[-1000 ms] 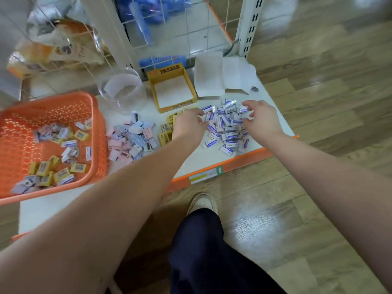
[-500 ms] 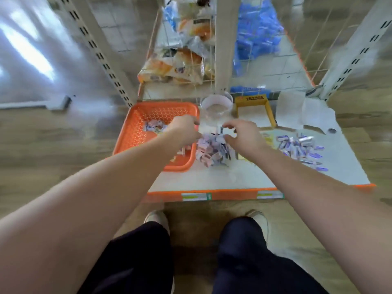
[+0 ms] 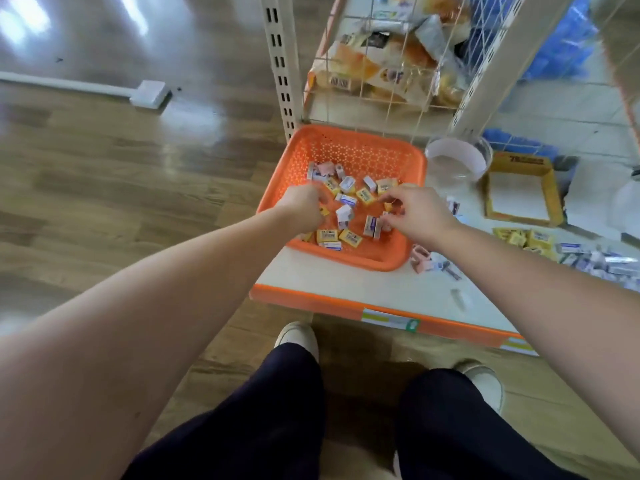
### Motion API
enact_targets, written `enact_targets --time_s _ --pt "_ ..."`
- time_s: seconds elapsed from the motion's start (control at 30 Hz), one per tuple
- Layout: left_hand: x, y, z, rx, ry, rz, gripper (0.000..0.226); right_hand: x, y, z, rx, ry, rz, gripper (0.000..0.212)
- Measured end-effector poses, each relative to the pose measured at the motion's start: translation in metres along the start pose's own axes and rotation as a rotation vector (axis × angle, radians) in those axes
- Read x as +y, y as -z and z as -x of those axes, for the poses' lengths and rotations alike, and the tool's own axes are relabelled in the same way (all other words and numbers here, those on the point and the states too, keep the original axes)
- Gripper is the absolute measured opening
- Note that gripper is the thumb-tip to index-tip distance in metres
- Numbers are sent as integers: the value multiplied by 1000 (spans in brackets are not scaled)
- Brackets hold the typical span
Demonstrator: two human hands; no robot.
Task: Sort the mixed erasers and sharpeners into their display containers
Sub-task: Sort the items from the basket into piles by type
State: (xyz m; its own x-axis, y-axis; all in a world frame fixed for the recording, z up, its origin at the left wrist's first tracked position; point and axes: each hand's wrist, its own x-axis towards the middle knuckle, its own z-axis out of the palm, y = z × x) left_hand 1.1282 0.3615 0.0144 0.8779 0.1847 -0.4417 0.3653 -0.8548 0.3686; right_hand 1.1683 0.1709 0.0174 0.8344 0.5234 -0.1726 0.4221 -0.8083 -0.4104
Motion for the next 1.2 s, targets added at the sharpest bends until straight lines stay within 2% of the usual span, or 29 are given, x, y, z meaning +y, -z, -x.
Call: enact_targets --time_s 0.1,0.4,0.5,0.63,0.7,0.8,0.9,1.03,1.2 --pt "-6 -4 -16 14 -29 -8 39 6 0 -22 -20 21 67 35" --pt "-22 -26 -65 191 -24 88 52 17 -14 -81 -16 41 159 37" --pt "-27 -33 -88 227 -47 81 54 22 -30 -97 65 56 135 35" --pt "-26 -39 -112 318 -61 114 49 16 -56 -117 138 82 65 45" --pt "-23 -37 -122 349 -74 139 60 14 -63 -127 144 119 72 48" --pt "-18 -35 -127 276 -106 174 76 21 -70 -130 101 127 121 44" --pt "-21 -39 -128 237 -134 123 65 24 -77 -126 111 105 144 41" --pt "-26 -40 -129 313 -181 106 38 22 -76 -122 106 45 108 38" --pt "-27 -30 -110 386 -188 164 40 15 -59 -106 124 74 123 40"
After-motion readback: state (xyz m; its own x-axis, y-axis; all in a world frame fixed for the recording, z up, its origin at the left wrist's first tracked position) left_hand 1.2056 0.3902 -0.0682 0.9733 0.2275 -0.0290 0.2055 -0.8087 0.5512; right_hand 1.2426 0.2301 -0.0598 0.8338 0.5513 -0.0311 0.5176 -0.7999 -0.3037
